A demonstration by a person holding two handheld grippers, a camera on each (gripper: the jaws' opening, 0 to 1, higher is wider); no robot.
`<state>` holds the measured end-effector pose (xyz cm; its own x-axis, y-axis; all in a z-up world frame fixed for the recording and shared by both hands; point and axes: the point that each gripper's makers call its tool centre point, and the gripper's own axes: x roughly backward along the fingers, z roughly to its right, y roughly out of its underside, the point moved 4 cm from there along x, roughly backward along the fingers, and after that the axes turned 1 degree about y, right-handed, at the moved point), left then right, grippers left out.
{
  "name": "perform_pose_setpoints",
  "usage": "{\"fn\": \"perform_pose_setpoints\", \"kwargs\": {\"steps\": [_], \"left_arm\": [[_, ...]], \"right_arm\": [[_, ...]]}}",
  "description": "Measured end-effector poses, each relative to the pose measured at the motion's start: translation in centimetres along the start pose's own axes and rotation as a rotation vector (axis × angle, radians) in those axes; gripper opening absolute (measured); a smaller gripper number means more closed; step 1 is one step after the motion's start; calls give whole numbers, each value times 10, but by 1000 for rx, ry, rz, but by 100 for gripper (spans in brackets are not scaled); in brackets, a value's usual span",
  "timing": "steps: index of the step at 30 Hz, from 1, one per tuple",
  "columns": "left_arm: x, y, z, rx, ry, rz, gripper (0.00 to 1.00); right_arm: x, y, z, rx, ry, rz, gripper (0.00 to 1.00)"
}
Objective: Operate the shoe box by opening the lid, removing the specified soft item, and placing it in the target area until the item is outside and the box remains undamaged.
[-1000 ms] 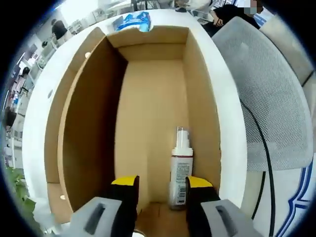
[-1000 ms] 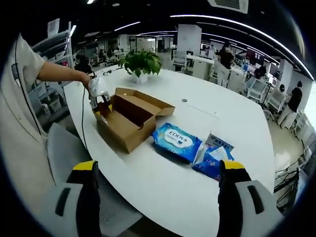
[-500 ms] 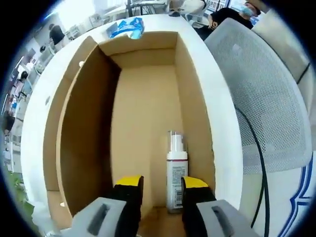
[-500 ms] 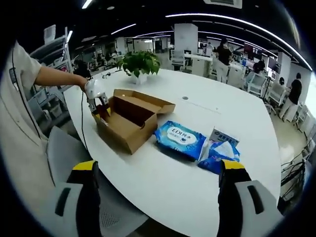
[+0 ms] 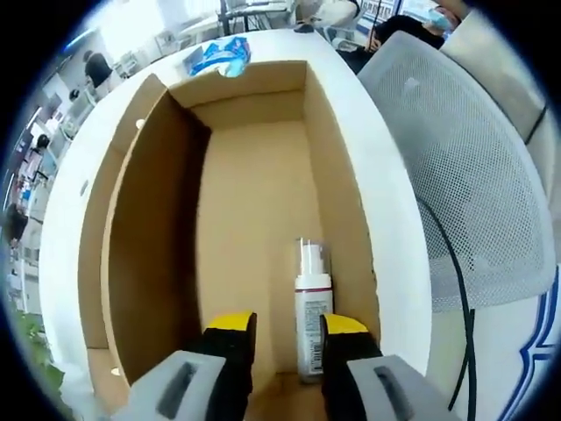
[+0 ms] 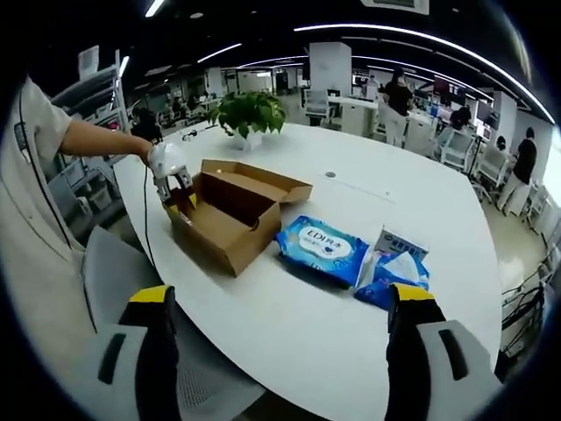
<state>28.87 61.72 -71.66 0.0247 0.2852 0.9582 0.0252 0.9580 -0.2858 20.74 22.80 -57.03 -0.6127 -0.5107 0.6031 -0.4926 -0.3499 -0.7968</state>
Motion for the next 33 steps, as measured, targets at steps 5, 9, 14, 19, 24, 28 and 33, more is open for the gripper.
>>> {"fn": "perform_pose_setpoints", "kwargs": {"steps": [5, 9, 14, 19, 24, 28, 33], "left_arm": [[1, 0, -6, 24, -48, 14, 27], [0, 0, -11, 44, -84, 16, 27], [4, -3, -9, 70, -45, 34, 29], [4, -5, -5, 87, 12, 46, 31], [-4, -5, 1, 96, 70, 29, 30], [-5, -6, 1, 93, 85, 24, 30], [-4, -6, -2, 81, 70, 27, 33]], "right_arm": [[-3, 0, -3, 1, -7, -2, 96], [-2, 0, -3, 2, -7, -2, 95], [1, 1, 0, -1, 0, -1, 95], [1, 5, 0, -13, 1, -9, 95], [1, 8, -2, -13, -2, -19, 95], [2, 6, -2, -16, 2, -16, 95], [2, 4, -1, -20, 8, -8, 95]]}}
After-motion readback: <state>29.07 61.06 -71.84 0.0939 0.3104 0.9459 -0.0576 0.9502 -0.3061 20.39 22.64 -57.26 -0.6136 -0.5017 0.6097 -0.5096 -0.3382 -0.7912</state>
